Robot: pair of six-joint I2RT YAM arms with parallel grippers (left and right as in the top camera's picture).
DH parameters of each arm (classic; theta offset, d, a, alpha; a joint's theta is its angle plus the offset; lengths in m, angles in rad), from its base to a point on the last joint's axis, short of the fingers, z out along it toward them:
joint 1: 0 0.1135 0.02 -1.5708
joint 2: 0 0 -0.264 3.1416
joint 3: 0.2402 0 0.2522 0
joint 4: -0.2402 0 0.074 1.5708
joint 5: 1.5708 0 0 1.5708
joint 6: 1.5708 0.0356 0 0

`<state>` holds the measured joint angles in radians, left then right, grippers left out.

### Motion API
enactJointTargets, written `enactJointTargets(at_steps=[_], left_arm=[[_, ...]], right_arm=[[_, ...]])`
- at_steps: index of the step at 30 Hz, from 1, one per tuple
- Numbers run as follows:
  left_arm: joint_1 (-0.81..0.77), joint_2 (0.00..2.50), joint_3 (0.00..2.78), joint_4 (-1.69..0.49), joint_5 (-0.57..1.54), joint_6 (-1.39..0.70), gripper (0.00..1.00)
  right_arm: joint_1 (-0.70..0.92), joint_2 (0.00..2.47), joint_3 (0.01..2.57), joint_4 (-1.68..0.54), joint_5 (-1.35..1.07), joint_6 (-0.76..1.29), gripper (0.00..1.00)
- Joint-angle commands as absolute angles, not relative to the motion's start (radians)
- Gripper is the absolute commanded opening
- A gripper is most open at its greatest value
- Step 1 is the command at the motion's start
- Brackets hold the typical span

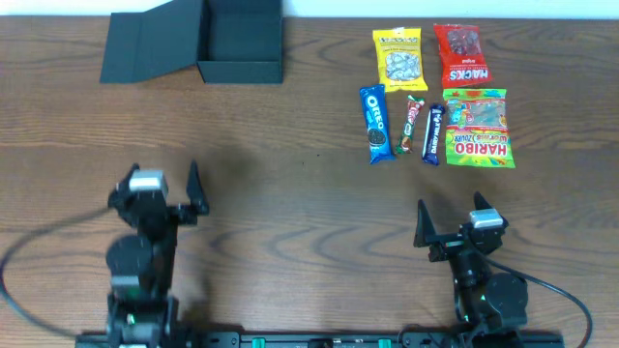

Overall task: Pack container
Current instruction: 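Reach the left gripper forward to the black box's lid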

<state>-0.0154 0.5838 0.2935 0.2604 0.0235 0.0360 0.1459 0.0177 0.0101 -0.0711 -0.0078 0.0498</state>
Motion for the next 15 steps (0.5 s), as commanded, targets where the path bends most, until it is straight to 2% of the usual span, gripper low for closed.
enactJointTargets(at_steps=[1, 9, 15], left_arm=[[-0.020, 0.790, 0.439, 0.263, 0.026, 0.132, 0.95], [-0.020, 1.451, 0.961, 0.258, 0.118, 0.135, 0.95], [-0.022, 1.814, 1.335, 0.196, 0.177, 0.112, 0.95]], right_arm=[[0.138, 0.014, 0.006, -0.074, -0.004, 0.066, 0.99], [0.138, 0.014, 0.006, -0.074, -0.004, 0.066, 0.99], [0.138, 0.014, 0.006, -0.074, -0.004, 0.066, 0.99]])
